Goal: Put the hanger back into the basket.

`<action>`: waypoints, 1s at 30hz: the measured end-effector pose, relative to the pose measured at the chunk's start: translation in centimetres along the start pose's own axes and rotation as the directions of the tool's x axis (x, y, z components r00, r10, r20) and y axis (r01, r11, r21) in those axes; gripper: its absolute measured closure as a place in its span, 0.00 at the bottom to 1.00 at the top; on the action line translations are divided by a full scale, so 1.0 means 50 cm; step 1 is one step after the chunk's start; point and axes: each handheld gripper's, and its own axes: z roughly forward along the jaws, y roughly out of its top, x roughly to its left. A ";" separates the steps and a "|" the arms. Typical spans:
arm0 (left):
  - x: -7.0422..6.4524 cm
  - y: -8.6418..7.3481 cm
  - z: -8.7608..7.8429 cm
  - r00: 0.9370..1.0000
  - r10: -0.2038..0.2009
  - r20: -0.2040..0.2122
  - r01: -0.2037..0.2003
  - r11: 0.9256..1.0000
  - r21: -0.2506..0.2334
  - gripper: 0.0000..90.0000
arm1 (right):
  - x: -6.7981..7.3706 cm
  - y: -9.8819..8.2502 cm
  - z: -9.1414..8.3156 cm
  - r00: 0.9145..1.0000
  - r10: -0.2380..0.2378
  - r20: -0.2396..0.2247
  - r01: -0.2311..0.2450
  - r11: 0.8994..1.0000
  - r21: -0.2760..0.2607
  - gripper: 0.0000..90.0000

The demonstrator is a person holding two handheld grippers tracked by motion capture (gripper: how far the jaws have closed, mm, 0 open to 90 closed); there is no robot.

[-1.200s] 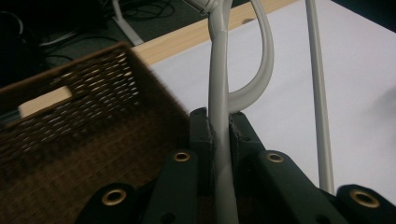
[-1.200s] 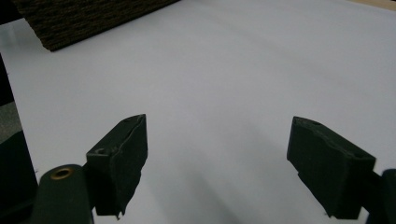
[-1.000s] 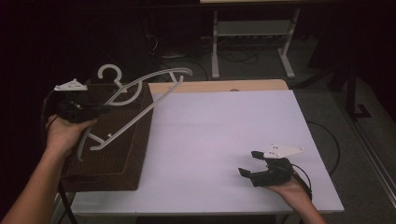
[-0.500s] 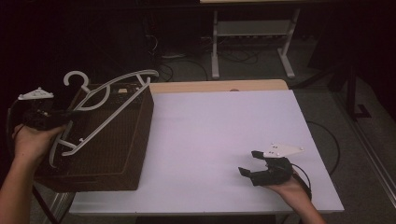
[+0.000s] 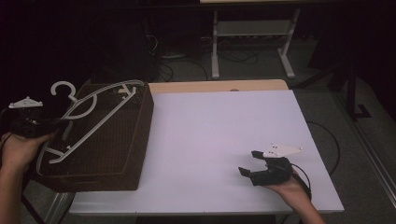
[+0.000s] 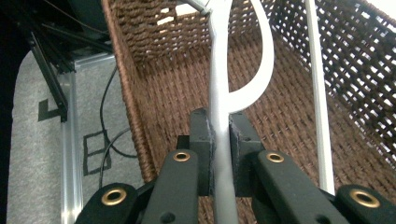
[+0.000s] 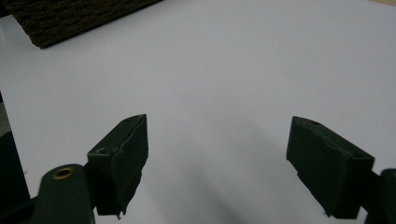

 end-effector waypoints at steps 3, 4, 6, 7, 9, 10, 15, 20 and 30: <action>0.001 0.000 0.003 1.000 -0.002 0.002 0.002 1.000 0.003 0.92 | 0.000 0.000 0.000 1.000 0.000 0.000 0.000 1.000 0.000 0.22; 0.000 0.000 0.004 1.000 -0.002 0.002 0.002 1.000 0.006 0.92 | 0.000 0.000 0.000 1.000 -0.001 0.000 0.001 1.000 0.000 0.22; -0.001 0.000 0.010 1.000 0.007 0.002 -0.007 1.000 0.018 0.92 | 0.000 0.000 -0.001 1.000 0.000 0.002 0.000 1.000 -0.003 0.22; -0.003 0.001 0.014 1.000 0.014 -0.002 -0.014 1.000 0.025 0.92 | 0.000 0.000 -0.001 1.000 0.000 0.002 0.000 1.000 -0.003 0.22; -0.004 0.001 0.022 1.000 0.024 -0.006 -0.024 0.999 0.041 0.92 | -0.001 0.000 -0.001 1.000 0.000 0.002 0.000 1.000 -0.002 0.22; -0.005 0.000 0.026 1.000 0.028 -0.004 -0.028 0.999 0.045 0.91 | -0.001 0.000 -0.001 1.000 0.000 0.003 0.000 1.000 -0.002 0.22; -0.003 -0.005 0.039 1.000 0.024 0.000 -0.024 0.998 0.065 0.91 | -0.002 0.000 -0.002 1.000 -0.003 0.004 0.003 1.000 -0.007 0.22; 0.006 -0.009 0.034 1.000 -0.011 0.015 0.010 1.000 0.024 0.73 | -0.002 0.000 -0.002 1.000 -0.002 0.004 0.003 1.000 -0.011 0.22; -0.018 0.008 0.016 0.995 -0.048 0.086 0.056 0.995 -0.088 0.44 | -0.001 0.004 -0.004 1.000 -0.003 0.002 0.003 1.000 -0.021 0.21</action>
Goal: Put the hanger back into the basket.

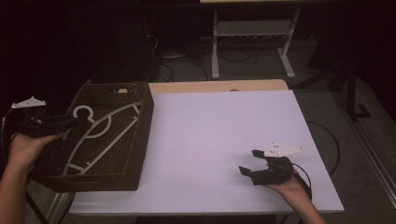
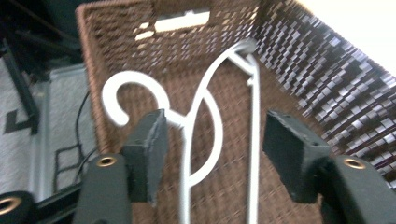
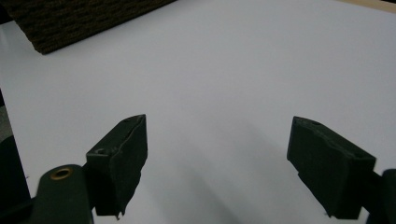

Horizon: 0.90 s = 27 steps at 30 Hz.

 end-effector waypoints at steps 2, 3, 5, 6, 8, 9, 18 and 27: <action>-0.012 0.007 -0.002 1.000 0.002 0.016 -0.002 1.000 -0.021 0.38 | -0.001 0.003 -0.001 1.000 -0.002 0.000 0.002 1.000 -0.006 0.21; -0.019 0.010 -0.002 1.000 0.002 0.026 -0.001 1.000 -0.032 0.36 | -0.001 0.005 -0.002 1.000 0.003 0.000 -0.003 1.000 -0.011 0.20; -0.033 0.016 -0.001 0.998 0.002 0.056 0.001 0.999 -0.046 0.32 | -0.002 0.008 -0.002 1.000 0.005 -0.001 -0.005 1.000 -0.019 0.19; -0.039 0.018 0.000 0.998 0.007 0.064 -0.004 0.999 -0.051 0.29 | -0.003 0.010 -0.002 1.000 0.002 -0.004 -0.002 1.000 -0.026 0.19; -0.058 0.023 0.002 0.996 0.013 0.086 -0.006 0.997 -0.071 0.26 | -0.003 0.016 -0.004 1.000 0.002 -0.008 -0.002 0.999 -0.037 0.16; -0.064 0.025 0.003 0.995 0.013 0.096 -0.006 0.997 -0.077 0.24 | -0.004 0.020 -0.005 1.000 -0.002 -0.007 0.002 0.999 -0.047 0.16; -0.143 0.040 0.022 0.981 0.039 0.191 -0.009 0.988 -0.157 0.17 | -0.010 0.052 -0.015 1.000 -0.007 0.019 0.009 0.995 -0.101 0.07; -0.230 0.052 0.030 0.965 0.107 0.241 -0.053 0.974 -0.218 0.10 | -0.020 0.078 -0.027 1.000 -0.002 0.030 0.007 0.988 -0.152 0.03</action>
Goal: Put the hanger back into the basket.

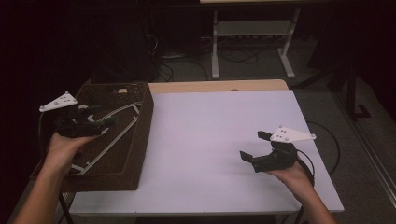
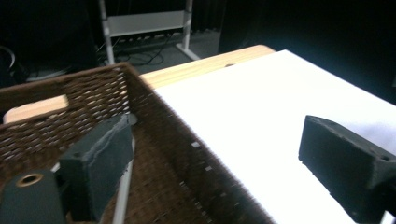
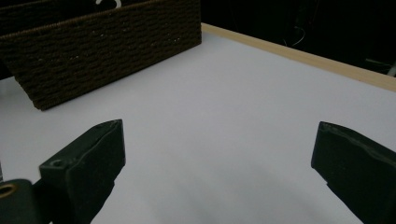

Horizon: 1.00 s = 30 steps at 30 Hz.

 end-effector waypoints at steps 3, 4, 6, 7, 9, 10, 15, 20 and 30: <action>-0.030 -0.002 0.012 1.000 0.010 0.025 -0.009 1.000 -0.014 0.07 | -0.003 0.008 -0.001 1.000 0.005 -0.005 -0.005 1.000 -0.018 0.02; -0.035 -0.003 0.014 0.999 0.014 0.030 -0.013 1.000 -0.017 0.05 | -0.003 0.012 0.000 1.000 0.008 -0.008 -0.008 1.000 -0.020 0.02; -0.052 -0.006 0.021 0.999 0.016 0.046 -0.014 0.999 -0.036 0.04 | -0.005 0.017 0.001 1.000 0.007 -0.013 -0.008 1.000 -0.025 0.02; -0.057 -0.007 0.023 0.998 0.019 0.052 -0.017 0.999 -0.039 0.03 | -0.005 0.021 0.001 1.000 0.006 -0.014 -0.006 1.000 -0.028 0.02; -0.071 -0.010 0.031 0.998 0.020 0.066 -0.016 0.998 -0.062 0.03 | -0.006 0.028 0.000 1.000 0.003 -0.017 -0.003 0.999 -0.036 0.02; -0.080 -0.012 0.035 0.997 0.022 0.078 -0.017 0.998 -0.066 0.03 | -0.007 0.033 0.000 1.000 0.002 -0.016 -0.003 0.999 -0.042 0.02; -0.114 -0.020 0.054 0.992 0.040 0.121 -0.028 0.995 -0.095 0.03 | -0.010 0.056 -0.006 1.000 -0.008 -0.024 0.006 0.997 -0.072 0.02; -0.134 -0.033 0.071 0.987 0.048 0.153 -0.029 0.992 -0.123 0.03 | -0.017 0.071 -0.013 0.999 -0.003 -0.034 -0.001 0.995 -0.103 0.01; -0.157 -0.058 0.095 0.979 0.048 0.196 -0.014 0.985 -0.171 0.03 | -0.036 0.088 -0.019 1.000 0.001 -0.021 -0.004 0.989 -0.145 0.01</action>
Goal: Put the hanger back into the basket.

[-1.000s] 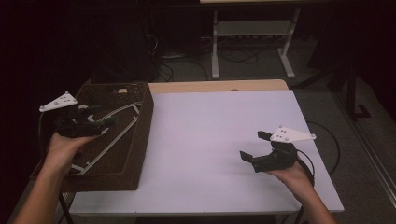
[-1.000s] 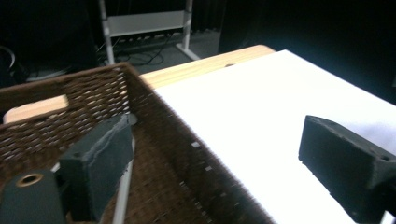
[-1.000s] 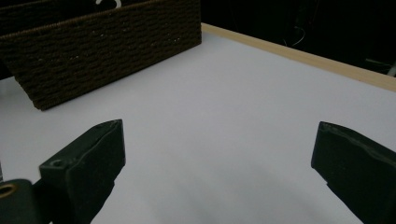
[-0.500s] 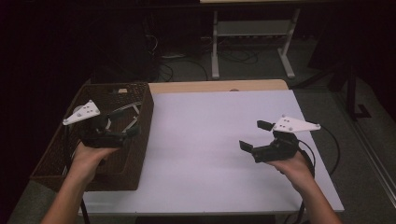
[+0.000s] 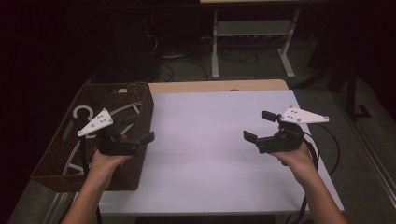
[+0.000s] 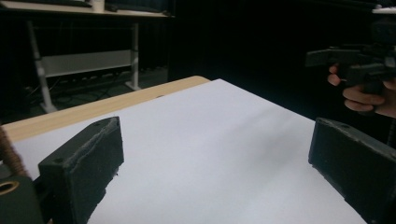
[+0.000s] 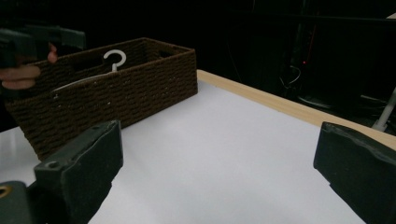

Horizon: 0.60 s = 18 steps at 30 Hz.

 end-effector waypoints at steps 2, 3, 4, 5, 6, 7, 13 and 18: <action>-0.002 -0.003 0.004 1.000 0.002 0.012 -0.002 1.000 -0.001 0.03 | -0.003 0.003 -0.003 1.000 0.007 0.002 -0.007 1.000 -0.017 0.01; -0.004 -0.005 0.006 1.000 0.005 0.014 -0.005 1.000 -0.001 0.03 | -0.005 0.004 -0.004 1.000 0.002 0.008 -0.002 1.000 -0.022 0.01; -0.005 -0.006 0.008 1.000 0.003 0.016 -0.003 1.000 -0.002 0.03 | -0.005 0.006 -0.006 1.000 0.008 0.007 -0.008 1.000 -0.022 0.01; -0.005 -0.008 0.009 1.000 0.006 0.015 -0.006 1.000 0.001 0.03 | -0.007 0.008 -0.008 1.000 0.004 0.010 -0.004 1.000 -0.031 0.01; -0.005 -0.010 0.011 1.000 0.001 0.018 -0.001 1.000 -0.004 0.03 | -0.007 0.009 -0.010 1.000 0.004 0.011 -0.003 0.999 -0.036 0.01; -0.005 -0.010 0.011 1.000 0.003 0.019 -0.003 1.000 -0.002 0.03 | -0.008 0.010 -0.011 1.000 0.004 0.012 -0.003 0.999 -0.045 0.01; -0.009 -0.011 0.010 1.000 0.010 0.025 -0.010 1.000 -0.014 0.03 | -0.008 0.010 -0.018 1.000 0.008 0.009 -0.008 0.999 -0.051 0.01; -0.009 -0.011 0.009 1.000 0.010 0.029 -0.009 1.000 -0.015 0.03 | -0.008 0.011 -0.022 1.000 0.008 0.007 -0.008 0.998 -0.061 0.01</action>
